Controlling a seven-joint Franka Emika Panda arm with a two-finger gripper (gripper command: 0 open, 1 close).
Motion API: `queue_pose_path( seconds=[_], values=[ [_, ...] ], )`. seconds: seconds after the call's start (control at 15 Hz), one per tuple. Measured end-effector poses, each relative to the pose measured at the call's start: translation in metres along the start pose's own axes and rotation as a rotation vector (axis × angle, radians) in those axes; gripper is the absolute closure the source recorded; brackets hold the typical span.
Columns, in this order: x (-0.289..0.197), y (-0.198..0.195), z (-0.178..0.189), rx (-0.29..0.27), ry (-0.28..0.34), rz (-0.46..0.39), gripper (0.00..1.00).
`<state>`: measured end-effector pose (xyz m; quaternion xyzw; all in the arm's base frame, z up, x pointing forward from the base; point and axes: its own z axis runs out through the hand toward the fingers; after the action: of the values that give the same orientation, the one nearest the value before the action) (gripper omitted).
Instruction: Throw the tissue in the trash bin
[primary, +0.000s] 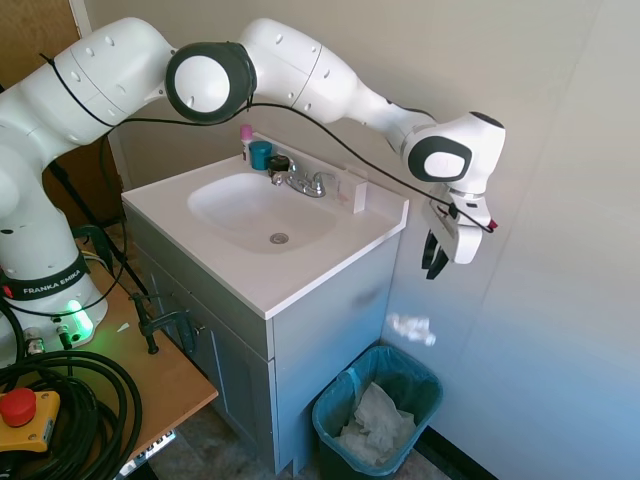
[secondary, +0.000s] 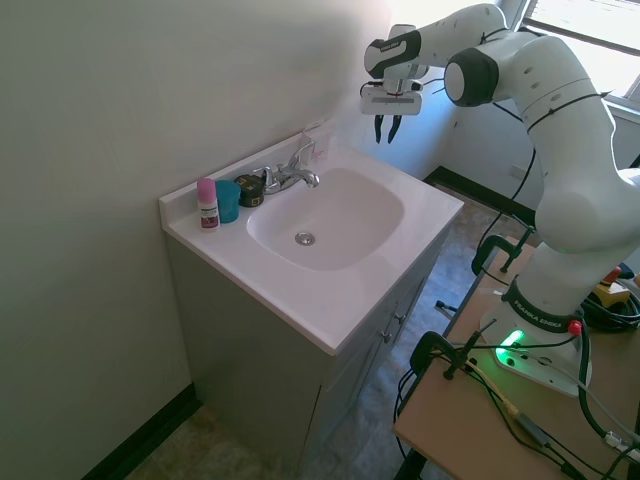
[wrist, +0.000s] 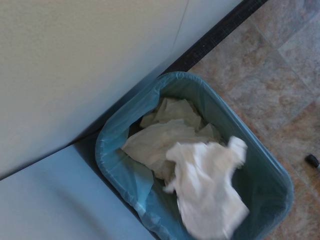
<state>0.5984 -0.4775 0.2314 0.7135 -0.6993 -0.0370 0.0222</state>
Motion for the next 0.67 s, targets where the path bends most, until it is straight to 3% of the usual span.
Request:
queue_pose_path(
  seconds=[0.33, 0.67],
  values=[
    [0.002, 0.001, -0.005, 0.008, 0.007, -0.021, 0.0],
    [0.013, 0.03, -0.051, 0.07, 0.058, -0.055, 0.0]
  ],
)
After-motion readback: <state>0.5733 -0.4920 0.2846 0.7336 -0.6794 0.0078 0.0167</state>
